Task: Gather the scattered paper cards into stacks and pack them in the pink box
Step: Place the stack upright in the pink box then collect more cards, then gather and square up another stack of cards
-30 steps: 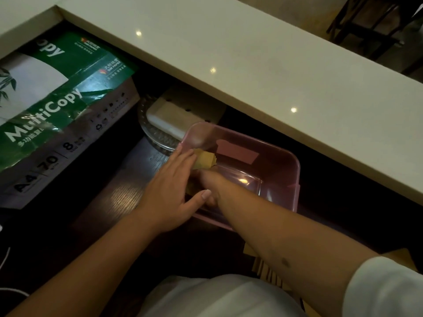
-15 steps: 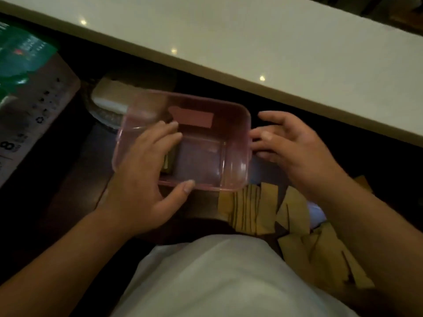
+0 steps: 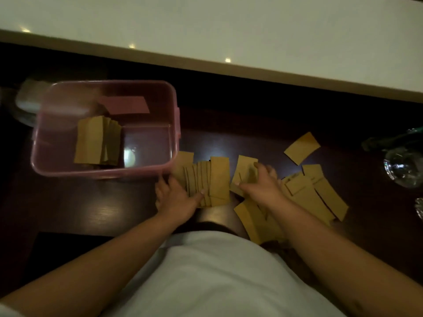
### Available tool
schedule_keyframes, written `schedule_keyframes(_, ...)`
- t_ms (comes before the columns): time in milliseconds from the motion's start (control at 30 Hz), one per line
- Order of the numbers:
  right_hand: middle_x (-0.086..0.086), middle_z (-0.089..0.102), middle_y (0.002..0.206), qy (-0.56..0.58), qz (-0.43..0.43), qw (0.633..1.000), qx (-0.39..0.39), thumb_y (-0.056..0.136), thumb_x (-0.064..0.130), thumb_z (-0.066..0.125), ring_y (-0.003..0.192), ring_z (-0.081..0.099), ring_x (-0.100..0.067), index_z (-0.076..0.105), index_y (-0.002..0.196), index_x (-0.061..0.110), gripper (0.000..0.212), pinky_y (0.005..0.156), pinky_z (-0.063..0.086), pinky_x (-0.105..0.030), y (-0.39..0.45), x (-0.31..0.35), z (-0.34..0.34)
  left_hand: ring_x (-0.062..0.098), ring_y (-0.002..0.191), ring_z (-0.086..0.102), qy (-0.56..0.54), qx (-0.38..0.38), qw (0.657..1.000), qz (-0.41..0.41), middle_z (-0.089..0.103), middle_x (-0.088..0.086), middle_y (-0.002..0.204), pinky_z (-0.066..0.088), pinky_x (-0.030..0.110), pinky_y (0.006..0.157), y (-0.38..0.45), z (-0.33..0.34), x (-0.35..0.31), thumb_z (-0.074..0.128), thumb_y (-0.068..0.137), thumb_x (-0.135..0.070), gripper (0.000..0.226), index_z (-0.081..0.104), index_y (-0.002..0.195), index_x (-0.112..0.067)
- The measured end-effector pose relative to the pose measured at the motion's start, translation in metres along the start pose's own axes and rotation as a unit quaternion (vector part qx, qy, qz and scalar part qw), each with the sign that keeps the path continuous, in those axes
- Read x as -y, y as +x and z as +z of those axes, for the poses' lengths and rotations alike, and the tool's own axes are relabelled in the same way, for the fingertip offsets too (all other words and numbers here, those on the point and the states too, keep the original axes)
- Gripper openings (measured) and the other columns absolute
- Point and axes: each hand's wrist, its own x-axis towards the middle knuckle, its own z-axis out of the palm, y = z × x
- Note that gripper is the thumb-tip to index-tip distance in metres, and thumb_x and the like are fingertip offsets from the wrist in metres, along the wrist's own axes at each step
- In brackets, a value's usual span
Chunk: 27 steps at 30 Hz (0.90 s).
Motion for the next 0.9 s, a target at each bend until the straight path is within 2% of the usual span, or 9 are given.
schedule_keyframes(167, -0.016, 0.031, 0.146, -0.011, 0.05, 0.999, -0.02, 0.073, 0.041, 0.077, 0.133, 0.034, -0.04, 0.03, 0.143, 0.016, 0.088, 0.107, 0.033, -0.043, 0.015, 0.001, 0.008, 0.037, 0.132, 0.028, 0.021, -0.097, 0.992, -0.081, 0.03, 0.017, 0.145, 0.028, 0.049, 0.105, 0.009, 0.01, -0.011, 0.065, 0.063, -0.07, 0.101, 0.032, 0.134, -0.008)
schedule_keyframes(333, -0.017, 0.035, 0.137, 0.024, 0.037, 0.999, -0.021, 0.076, 0.019, 0.074, 0.121, 0.048, -0.042, 0.03, 0.139, 0.013, 0.077, 0.098, 0.046, -0.042, 0.021, 0.01, 0.019, 0.039, 0.121, 0.039, 0.078, -0.132, 0.987, -0.042, 0.04, 0.02, 0.134, 0.037, 0.047, 0.097, 0.007, 0.017, -0.01, 0.07, 0.064, -0.065, 0.091, 0.038, 0.126, -0.005)
schedule_keyframes(400, -0.017, 0.037, 0.136, 0.031, 0.015, 0.999, -0.024, 0.079, 0.014, 0.071, 0.12, 0.05, -0.041, 0.03, 0.14, 0.013, 0.073, 0.096, 0.046, -0.041, 0.021, 0.013, 0.025, 0.04, 0.122, 0.04, 0.07, -0.112, 0.991, -0.015, 0.04, 0.021, 0.133, 0.039, 0.047, 0.096, 0.006, 0.02, -0.011, 0.073, 0.067, -0.056, 0.091, 0.034, 0.132, -0.006)
schedule_keyframes(500, -0.018, 0.045, 0.132, 0.01, -0.016, 0.999, -0.026, 0.081, 0.013, 0.07, 0.118, 0.052, -0.039, 0.037, 0.136, 0.011, 0.065, 0.089, 0.046, -0.037, 0.025, 0.013, 0.027, 0.042, 0.124, 0.038, -0.004, -0.066, 0.998, 0.009, 0.041, 0.023, 0.134, 0.038, 0.047, 0.099, 0.008, 0.022, -0.014, 0.077, 0.069, -0.038, 0.096, 0.025, 0.143, -0.005)
schedule_keyframes(633, -0.016, 0.06, 0.12, 0.021, -0.031, 0.999, -0.017, 0.084, 0.013, 0.065, 0.108, 0.059, -0.035, 0.047, 0.124, 0.011, 0.044, 0.071, 0.039, -0.028, 0.034, 0.007, 0.02, 0.042, 0.118, 0.046, -0.03, -0.019, 0.999, -0.013, 0.052, 0.022, 0.127, 0.038, 0.04, 0.097, 0.016, 0.022, -0.023, 0.075, 0.065, -0.035, 0.08, 0.042, 0.132, -0.005)
schedule_keyframes(700, -0.014, 0.061, 0.118, 0.036, -0.021, 0.999, -0.007, 0.084, 0.013, 0.066, 0.107, 0.06, -0.033, 0.048, 0.127, 0.012, 0.046, 0.072, 0.039, -0.027, 0.035, 0.007, 0.019, 0.04, 0.115, 0.051, -0.027, 0.003, 0.999, -0.019, 0.056, 0.019, 0.124, 0.039, 0.039, 0.096, 0.018, 0.019, -0.029, 0.071, 0.067, -0.039, 0.071, 0.048, 0.128, -0.011)
schedule_keyframes(800, -0.011, 0.062, 0.12, 0.064, -0.014, 0.997, 0.03, 0.084, 0.012, 0.065, 0.114, 0.059, -0.031, 0.053, 0.128, 0.011, 0.045, 0.083, 0.043, -0.025, 0.032, 0.012, 0.029, 0.038, 0.114, 0.052, -0.031, 0.022, 0.999, -0.007, 0.055, 0.014, 0.122, 0.043, 0.039, 0.097, 0.017, 0.017, -0.037, 0.071, 0.068, -0.041, 0.061, 0.053, 0.121, -0.015)
schedule_keyframes(867, -0.009, 0.066, 0.108, 0.075, -0.021, 0.996, 0.05, 0.083, 0.012, 0.063, 0.105, 0.063, -0.029, 0.062, 0.115, 0.012, 0.032, 0.081, 0.048, -0.027, 0.028, 0.015, 0.037, 0.035, 0.107, 0.057, -0.16, 0.033, 0.986, 0.017, 0.06, 0.014, 0.113, 0.049, 0.041, 0.091, 0.01, 0.018, -0.042, 0.073, 0.073, -0.032, 0.041, 0.056, 0.105, -0.014)
schedule_keyframes(900, -0.009, 0.068, 0.104, 0.075, -0.029, 0.996, 0.05, 0.081, 0.015, 0.063, 0.099, 0.065, -0.029, 0.065, 0.108, 0.012, 0.027, 0.078, 0.05, -0.029, 0.028, 0.015, 0.039, 0.031, 0.101, 0.061, -0.244, 0.052, 0.968, 0.007, 0.063, 0.015, 0.109, 0.051, 0.042, 0.088, 0.004, 0.018, -0.047, 0.072, 0.076, -0.03, 0.032, 0.055, 0.1, -0.015)
